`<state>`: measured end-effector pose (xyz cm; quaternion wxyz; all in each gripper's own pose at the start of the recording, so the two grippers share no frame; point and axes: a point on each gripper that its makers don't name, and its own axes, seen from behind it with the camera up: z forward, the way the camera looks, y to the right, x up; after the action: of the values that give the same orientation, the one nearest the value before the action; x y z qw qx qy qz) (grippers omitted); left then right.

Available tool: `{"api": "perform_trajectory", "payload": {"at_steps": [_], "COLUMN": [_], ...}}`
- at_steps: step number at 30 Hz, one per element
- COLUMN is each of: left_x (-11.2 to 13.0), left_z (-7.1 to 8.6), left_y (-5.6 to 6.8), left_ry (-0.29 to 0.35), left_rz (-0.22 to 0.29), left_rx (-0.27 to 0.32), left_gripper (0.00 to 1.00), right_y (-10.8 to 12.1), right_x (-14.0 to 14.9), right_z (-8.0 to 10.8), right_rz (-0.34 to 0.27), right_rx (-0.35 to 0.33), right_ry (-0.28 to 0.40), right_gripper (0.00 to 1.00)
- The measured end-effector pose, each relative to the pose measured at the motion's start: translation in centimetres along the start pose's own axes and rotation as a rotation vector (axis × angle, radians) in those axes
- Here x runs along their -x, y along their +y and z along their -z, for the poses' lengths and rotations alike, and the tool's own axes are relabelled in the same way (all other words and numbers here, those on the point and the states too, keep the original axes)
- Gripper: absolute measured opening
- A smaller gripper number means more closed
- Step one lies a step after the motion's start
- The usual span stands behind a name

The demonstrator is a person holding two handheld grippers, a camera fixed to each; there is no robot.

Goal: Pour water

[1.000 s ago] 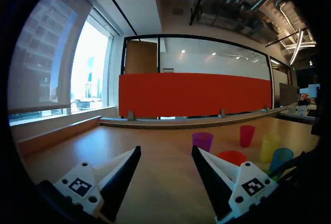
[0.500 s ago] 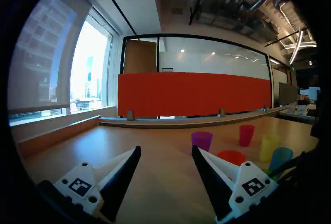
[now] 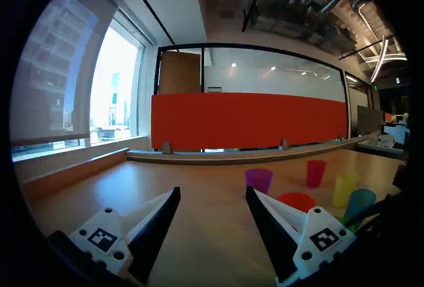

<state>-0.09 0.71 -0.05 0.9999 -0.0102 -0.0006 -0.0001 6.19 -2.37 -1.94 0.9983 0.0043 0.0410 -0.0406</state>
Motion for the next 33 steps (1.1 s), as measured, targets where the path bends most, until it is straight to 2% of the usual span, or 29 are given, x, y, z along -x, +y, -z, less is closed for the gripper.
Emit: {"api": "perform_trajectory", "payload": {"at_steps": [12,21,33], "left_x": [0.0,0.0,0.0], "left_z": [0.0,0.0,0.0], "left_y": [0.0,0.0,0.0], "left_ry": [0.0,0.0,0.0], "left_rz": [0.0,0.0,0.0], "left_rx": [0.0,0.0,0.0], "left_gripper": [0.91,0.91,0.92], "right_y": [0.3,1.3,1.5], "right_x": [2.1,4.0,4.8], "right_z": [-0.5,-0.8,-0.8], "right_rz": [-0.031,-0.069,-0.085], "right_rx": [-0.021,-0.013,-0.014], "right_ry": [0.013,-0.01,-0.016], "right_gripper": [1.0,1.0,1.0]}}
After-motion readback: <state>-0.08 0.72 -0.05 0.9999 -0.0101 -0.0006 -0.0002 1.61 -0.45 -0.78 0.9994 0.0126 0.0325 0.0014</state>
